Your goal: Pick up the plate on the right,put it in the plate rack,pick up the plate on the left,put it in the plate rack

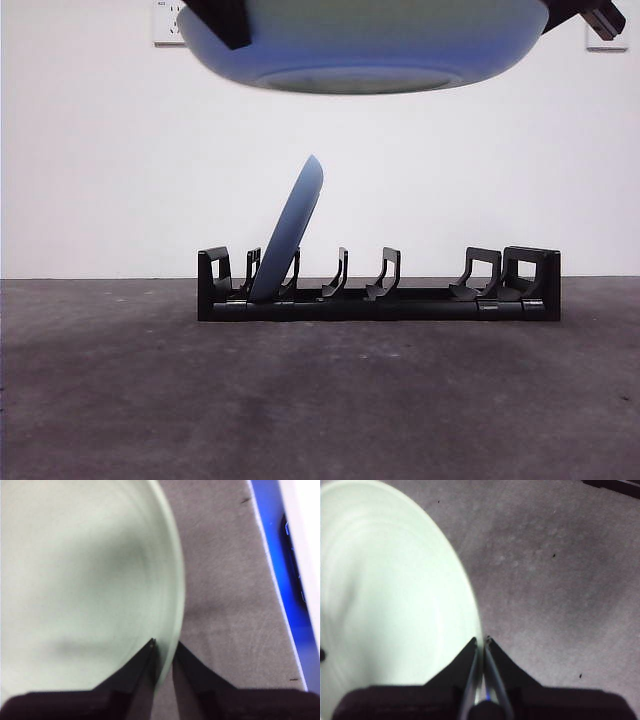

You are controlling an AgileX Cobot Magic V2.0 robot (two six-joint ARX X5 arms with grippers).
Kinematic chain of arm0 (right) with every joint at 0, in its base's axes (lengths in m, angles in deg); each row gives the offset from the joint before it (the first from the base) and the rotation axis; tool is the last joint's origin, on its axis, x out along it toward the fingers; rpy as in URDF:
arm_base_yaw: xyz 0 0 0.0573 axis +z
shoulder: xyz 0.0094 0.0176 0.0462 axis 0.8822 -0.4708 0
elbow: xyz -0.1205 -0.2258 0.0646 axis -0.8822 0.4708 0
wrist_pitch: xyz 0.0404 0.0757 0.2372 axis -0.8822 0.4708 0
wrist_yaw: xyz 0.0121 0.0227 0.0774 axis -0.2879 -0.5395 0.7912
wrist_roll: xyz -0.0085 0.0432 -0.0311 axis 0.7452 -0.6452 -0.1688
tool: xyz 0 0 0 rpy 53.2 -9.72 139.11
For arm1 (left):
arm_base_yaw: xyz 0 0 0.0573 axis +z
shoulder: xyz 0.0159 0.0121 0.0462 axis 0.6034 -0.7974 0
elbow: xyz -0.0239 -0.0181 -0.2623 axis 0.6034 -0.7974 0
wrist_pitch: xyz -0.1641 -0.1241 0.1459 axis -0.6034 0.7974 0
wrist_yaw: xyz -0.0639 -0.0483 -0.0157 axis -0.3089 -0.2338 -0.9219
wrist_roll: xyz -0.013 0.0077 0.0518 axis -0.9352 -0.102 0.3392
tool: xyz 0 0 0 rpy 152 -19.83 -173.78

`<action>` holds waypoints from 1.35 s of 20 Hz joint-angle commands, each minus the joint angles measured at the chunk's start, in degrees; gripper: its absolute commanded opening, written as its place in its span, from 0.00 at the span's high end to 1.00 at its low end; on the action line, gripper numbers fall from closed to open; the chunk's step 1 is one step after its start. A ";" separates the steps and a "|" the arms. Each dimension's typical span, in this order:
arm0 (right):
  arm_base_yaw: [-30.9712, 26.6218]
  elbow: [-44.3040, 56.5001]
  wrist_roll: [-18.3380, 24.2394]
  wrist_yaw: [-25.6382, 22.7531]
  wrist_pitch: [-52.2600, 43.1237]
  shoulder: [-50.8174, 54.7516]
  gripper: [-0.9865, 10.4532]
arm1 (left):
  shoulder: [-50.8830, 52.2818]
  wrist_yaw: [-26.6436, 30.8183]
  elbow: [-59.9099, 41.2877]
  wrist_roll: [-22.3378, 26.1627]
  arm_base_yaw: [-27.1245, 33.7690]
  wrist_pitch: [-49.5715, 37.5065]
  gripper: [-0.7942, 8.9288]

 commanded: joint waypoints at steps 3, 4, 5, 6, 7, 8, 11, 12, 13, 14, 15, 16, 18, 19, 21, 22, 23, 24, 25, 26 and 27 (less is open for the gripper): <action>0.02 0.35 0.24 0.83 -0.28 0.39 0.92 | -0.17 -1.07 -0.24 -0.98 -0.13 0.33 0.93; 0.02 0.35 0.26 0.85 -0.31 0.39 0.92 | -0.17 -1.46 -0.24 -1.01 -0.11 0.33 0.93; 0.02 0.35 0.26 0.83 -0.31 0.39 0.92 | -0.17 -1.88 -0.24 -1.11 -0.11 0.35 0.93; 0.02 0.35 0.26 0.83 -0.28 0.39 0.92 | -0.17 -2.03 -0.24 -1.38 -0.13 0.37 0.93; 0.02 0.35 0.26 0.83 -0.31 0.39 0.92 | -0.17 -2.03 -0.24 -1.70 -0.13 0.37 0.93; 0.02 0.35 0.28 0.81 -0.33 0.39 0.92 | -0.17 -2.05 -0.24 -1.86 -0.13 0.39 0.93; 0.02 0.35 0.28 0.81 -0.68 0.42 0.91 | -0.17 -2.05 -0.24 -1.86 -0.13 0.35 0.93; 0.02 0.35 0.28 0.81 -0.70 0.42 0.89 | -0.17 -2.05 -0.24 -1.86 -0.13 0.35 0.93; 0.02 0.33 0.28 0.83 -0.70 0.50 0.84 | -0.17 -2.08 -0.24 -1.86 -0.13 0.35 0.93; 0.02 0.33 0.31 0.79 -0.76 0.68 0.79 | -0.17 -2.19 -0.24 -1.90 -0.13 0.33 0.93; 0.02 0.33 0.31 0.76 -1.03 0.85 0.73 | -0.17 -2.60 -0.24 -2.01 -0.13 0.28 0.93; 0.02 0.33 0.31 0.76 -1.33 1.22 0.69 | -0.17 -3.56 -0.24 -2.03 -0.11 0.26 0.93; 0.02 0.31 0.31 0.74 -2.10 2.12 0.69 | -0.17 -5.40 -0.24 -2.43 -0.11 -0.26 0.93; 0.02 0.22 0.28 0.46 -2.49 2.73 0.69 | -0.17 -6.12 -0.24 -2.47 -0.11 -0.70 0.93; 0.00 0.04 0.22 -0.07 -3.52 4.04 0.69 | -0.17 -6.38 -0.24 -2.47 -0.11 -1.64 0.93; -0.02 0.02 0.04 -0.24 -4.22 4.92 0.69 | -0.17 -6.36 -0.24 -2.47 -0.09 -2.36 0.93; -0.04 0.02 -0.61 -0.63 -4.83 5.99 0.69 | -0.17 -6.51 -0.24 -2.47 -0.11 -3.26 0.93; -0.07 0.02 -0.81 -1.18 -5.31 6.97 0.69 | -0.17 -6.91 -0.24 -2.51 -0.11 -4.09 0.93; -0.07 0.02 -0.81 -1.99 -5.70 8.31 0.69 | -0.17 -7.80 -0.24 -2.89 -0.09 -5.05 0.93; -0.07 0.02 -0.87 -3.52 -6.10 10.43 0.69 | -0.17 -9.40 -0.24 -4.11 0.02 -6.67 0.93; -0.09 0.02 -1.03 -5.51 -6.34 12.76 0.69 | -0.17 -10.99 -0.24 -5.46 0.37 -8.50 0.93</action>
